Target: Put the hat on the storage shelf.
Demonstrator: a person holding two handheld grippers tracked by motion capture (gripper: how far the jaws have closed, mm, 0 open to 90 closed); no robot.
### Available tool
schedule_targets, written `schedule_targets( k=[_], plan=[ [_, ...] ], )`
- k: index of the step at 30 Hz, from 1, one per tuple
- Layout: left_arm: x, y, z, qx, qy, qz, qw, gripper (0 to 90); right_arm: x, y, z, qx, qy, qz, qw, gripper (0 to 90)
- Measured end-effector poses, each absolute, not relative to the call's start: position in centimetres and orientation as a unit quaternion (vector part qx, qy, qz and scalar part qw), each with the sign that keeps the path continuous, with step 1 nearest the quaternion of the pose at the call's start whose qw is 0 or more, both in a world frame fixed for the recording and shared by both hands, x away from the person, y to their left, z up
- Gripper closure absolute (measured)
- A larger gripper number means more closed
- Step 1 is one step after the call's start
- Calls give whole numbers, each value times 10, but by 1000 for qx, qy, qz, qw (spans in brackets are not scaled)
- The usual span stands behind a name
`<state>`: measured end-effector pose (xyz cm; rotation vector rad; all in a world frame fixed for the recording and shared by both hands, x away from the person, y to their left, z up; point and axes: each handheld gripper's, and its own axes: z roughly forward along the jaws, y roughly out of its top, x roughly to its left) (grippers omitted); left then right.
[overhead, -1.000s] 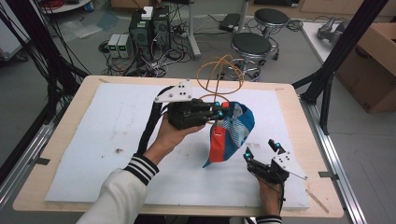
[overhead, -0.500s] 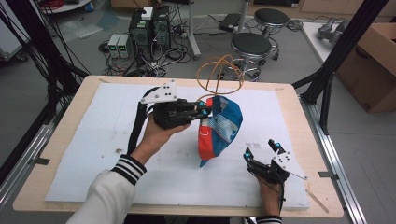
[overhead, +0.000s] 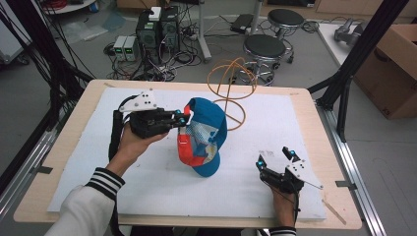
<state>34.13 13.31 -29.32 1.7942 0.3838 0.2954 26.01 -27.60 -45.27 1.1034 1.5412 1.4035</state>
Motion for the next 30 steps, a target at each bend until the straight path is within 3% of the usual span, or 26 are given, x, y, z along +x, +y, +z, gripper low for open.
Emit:
schedule_targets(
  k=[12,30],
  plan=[
    [339,161,-319,826,205,150,503,882,260,-276,-453,432,606,548,382,88],
    [335,202,-370,830,277,133,465,844,261,-276,-453,429,607,547,385,88]
  ],
)
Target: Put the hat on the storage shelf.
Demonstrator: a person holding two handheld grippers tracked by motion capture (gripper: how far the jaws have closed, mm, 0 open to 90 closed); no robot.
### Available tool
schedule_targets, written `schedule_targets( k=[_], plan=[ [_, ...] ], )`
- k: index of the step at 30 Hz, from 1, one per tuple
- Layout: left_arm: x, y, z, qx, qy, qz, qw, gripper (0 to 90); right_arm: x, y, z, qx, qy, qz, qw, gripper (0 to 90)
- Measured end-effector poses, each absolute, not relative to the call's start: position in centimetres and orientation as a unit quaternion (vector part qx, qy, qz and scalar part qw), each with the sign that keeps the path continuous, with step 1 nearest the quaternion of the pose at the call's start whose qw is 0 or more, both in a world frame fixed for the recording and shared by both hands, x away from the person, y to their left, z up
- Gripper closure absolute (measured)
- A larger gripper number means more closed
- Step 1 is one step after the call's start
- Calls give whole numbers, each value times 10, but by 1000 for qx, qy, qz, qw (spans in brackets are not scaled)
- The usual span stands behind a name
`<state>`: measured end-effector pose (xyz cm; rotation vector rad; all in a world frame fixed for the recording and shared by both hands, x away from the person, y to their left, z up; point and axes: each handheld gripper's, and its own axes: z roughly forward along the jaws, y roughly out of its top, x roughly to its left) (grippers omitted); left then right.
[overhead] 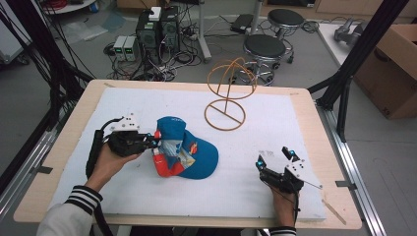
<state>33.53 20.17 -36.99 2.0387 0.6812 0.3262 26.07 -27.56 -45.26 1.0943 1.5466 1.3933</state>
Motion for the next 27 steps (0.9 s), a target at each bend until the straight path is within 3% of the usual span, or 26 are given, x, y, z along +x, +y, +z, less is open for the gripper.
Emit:
schedule_targets(
  k=[5,11,13,15,16,18,23,25,27],
  plan=[
    [334,208,-375,829,283,131,465,834,261,-275,-453,429,607,547,385,88],
    [331,218,-381,819,300,135,469,753,260,-275,-453,428,609,546,385,88],
    [330,221,-383,816,309,139,469,653,260,-275,-453,425,611,546,385,88],
    [329,225,-385,810,316,139,474,640,260,-275,-453,420,613,546,387,88],
    [329,227,-387,806,325,143,474,561,259,-274,-453,414,616,549,384,88],
    [328,229,-389,803,329,144,475,488,259,-274,-453,411,617,550,384,88],
    [326,234,-388,789,342,155,486,361,259,-275,-453,409,618,557,375,88],
    [324,237,-387,783,345,165,490,257,259,-275,-453,401,622,556,378,88],
    [324,238,-387,783,344,168,491,253,259,-274,-452,395,628,554,377,88]
  ],
)
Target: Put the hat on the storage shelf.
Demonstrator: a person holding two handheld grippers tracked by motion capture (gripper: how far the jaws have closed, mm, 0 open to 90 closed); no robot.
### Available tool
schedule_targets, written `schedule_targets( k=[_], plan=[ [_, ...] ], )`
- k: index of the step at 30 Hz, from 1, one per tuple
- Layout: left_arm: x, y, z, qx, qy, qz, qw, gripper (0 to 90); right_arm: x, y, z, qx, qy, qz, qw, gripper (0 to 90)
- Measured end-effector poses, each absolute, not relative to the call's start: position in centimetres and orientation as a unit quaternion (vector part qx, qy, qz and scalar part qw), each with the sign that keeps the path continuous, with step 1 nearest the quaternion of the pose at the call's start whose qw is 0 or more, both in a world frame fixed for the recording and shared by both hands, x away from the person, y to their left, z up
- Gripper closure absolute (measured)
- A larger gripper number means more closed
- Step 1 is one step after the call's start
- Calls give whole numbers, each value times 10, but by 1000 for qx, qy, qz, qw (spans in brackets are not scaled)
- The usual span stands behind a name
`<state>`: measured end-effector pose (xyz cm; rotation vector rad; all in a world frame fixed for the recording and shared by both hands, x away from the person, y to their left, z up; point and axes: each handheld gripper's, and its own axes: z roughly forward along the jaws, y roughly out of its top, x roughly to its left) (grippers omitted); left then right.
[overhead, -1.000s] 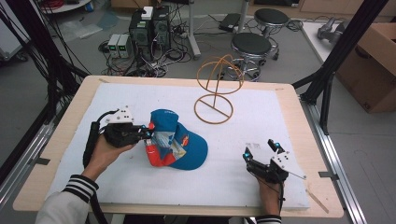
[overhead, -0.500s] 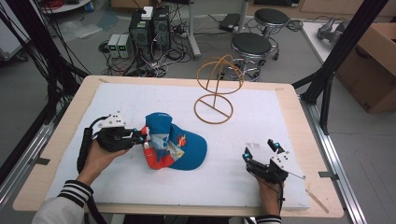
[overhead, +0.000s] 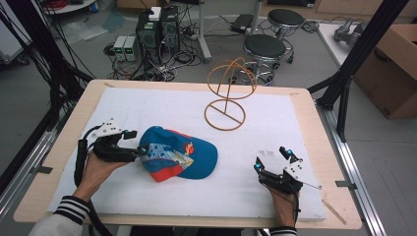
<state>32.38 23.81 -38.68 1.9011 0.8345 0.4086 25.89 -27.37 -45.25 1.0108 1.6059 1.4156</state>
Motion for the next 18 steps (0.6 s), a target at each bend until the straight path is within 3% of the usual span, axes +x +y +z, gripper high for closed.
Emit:
schedule_targets(
  k=[8,18],
  plan=[
    [313,254,-399,771,346,190,500,211,261,-271,-451,385,648,545,368,88],
    [291,275,-418,721,341,257,546,187,262,-267,-441,365,663,546,358,88]
  ],
)
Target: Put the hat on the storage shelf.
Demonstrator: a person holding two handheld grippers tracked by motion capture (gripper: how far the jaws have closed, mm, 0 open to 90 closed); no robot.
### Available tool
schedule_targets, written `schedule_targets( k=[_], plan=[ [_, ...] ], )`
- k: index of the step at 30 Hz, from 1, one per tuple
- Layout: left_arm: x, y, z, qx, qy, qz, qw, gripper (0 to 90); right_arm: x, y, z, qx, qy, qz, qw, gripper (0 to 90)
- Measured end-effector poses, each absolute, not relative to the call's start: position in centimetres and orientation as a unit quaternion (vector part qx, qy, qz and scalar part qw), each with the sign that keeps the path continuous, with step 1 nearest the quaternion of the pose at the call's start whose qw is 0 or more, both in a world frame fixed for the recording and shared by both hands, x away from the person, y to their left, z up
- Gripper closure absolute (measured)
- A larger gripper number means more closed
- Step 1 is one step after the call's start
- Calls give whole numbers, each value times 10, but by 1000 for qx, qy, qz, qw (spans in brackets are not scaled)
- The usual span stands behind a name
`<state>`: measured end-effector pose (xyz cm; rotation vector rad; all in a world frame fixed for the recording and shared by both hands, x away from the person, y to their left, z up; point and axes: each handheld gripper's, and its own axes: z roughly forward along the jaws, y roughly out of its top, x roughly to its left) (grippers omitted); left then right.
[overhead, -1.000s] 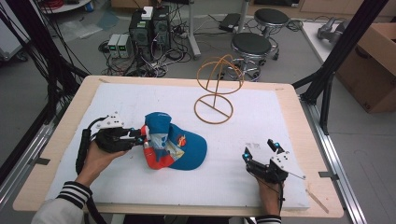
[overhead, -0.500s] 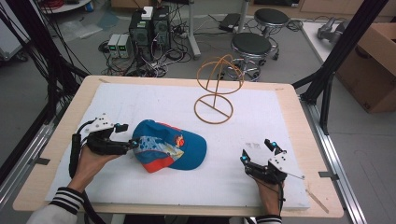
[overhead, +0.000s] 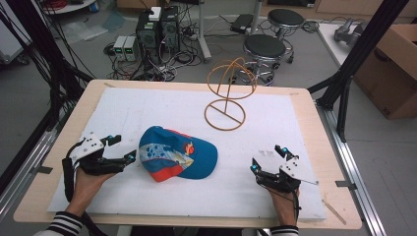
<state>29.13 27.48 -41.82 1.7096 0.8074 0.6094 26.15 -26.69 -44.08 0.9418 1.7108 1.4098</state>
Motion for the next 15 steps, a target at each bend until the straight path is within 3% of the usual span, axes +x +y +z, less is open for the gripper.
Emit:
schedule_targets(
  k=[8,13,15],
  plan=[
    [277,283,-440,673,355,324,562,172,265,-248,-410,324,683,563,334,88],
    [274,285,-448,664,352,336,569,164,268,-236,-400,299,700,561,325,88],
    [274,286,-449,660,356,333,572,164,272,-225,-392,276,716,566,302,87]
  ],
)
